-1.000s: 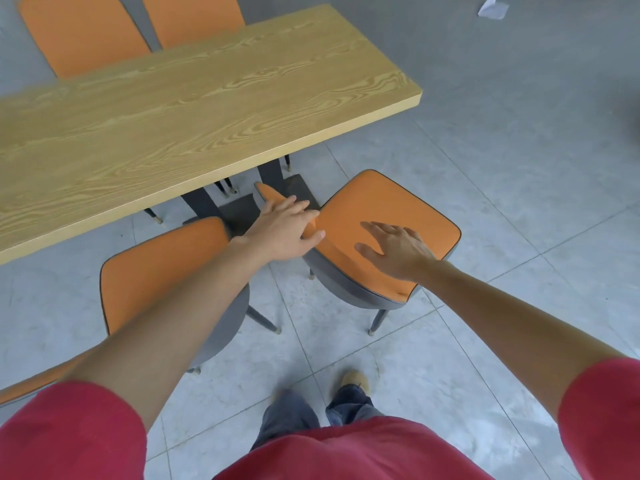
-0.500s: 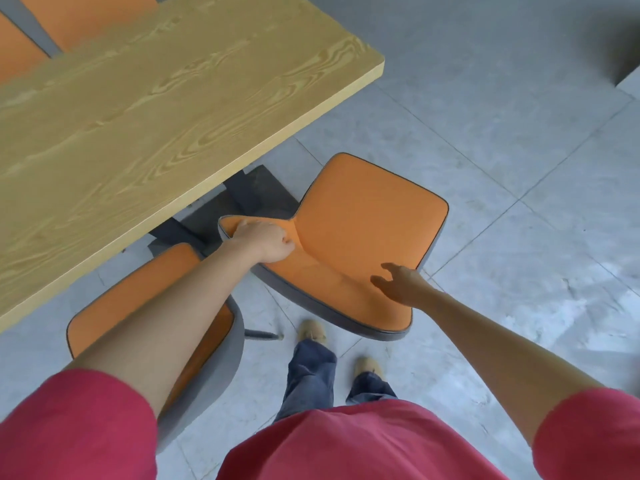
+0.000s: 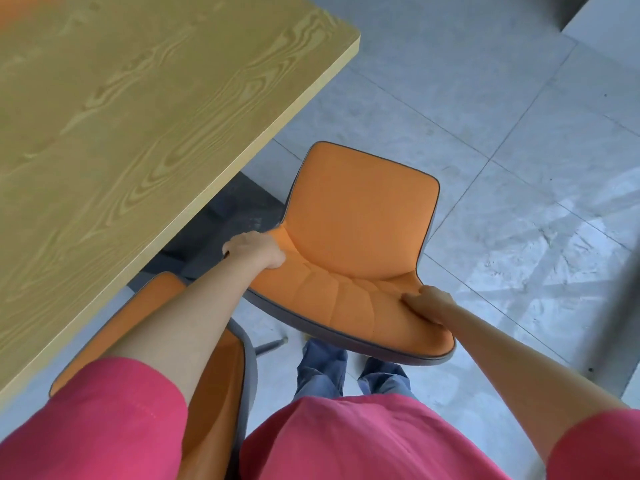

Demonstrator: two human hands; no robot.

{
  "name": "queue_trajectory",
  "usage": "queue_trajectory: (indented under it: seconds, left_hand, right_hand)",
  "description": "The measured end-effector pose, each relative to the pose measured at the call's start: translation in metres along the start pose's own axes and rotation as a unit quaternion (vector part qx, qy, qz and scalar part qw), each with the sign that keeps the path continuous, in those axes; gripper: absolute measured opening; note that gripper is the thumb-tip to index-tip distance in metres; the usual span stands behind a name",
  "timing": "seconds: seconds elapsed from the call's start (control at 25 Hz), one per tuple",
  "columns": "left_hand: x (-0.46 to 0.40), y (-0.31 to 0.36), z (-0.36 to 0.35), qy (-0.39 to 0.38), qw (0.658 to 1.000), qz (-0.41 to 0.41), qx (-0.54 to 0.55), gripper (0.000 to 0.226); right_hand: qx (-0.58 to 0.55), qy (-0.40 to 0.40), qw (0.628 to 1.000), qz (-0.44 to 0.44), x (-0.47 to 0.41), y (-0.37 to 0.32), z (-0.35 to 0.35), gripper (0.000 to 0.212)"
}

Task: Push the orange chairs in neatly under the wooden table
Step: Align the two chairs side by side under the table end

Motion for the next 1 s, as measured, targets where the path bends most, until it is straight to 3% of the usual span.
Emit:
queue_trajectory:
  seconds: [0.28, 0.52, 0.72, 1.0]
  left_hand:
    - [-0.008, -0.013, 0.003, -0.011, 0.999, 0.031, -0.015, 0.056]
    - [-0.019, -0.028, -0.005, -0.042, 0.999, 0.012, 0.009, 0.065]
    - [-0.027, -0.032, -0.010, -0.034, 0.999, 0.007, 0.025, 0.065]
    - [-0.019, -0.023, -0.004, -0.027, 0.998, 0.027, 0.039, 0.064]
  right_hand:
    - [-0.088, -0.043, 0.993, -0.072, 0.002, 0.008, -0.003, 0.064]
    - [-0.101, -0.056, 0.991, -0.070, 0.004, 0.012, -0.005, 0.067]
    - [-0.299, -0.208, 0.928, -0.074, 0.009, 0.027, -0.010, 0.060]
    - [-0.254, -0.113, 0.960, -0.032, -0.002, 0.029, 0.016, 0.063]
Point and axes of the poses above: each hand's wrist, its own x-axis away from the middle knuckle, its own z-axis out of the back of the hand, y = z × x, the point moved 5 cm from there along -x, towards the middle knuckle, and after that the axes turned 14 degrees about -z, right-handed, at the moved point
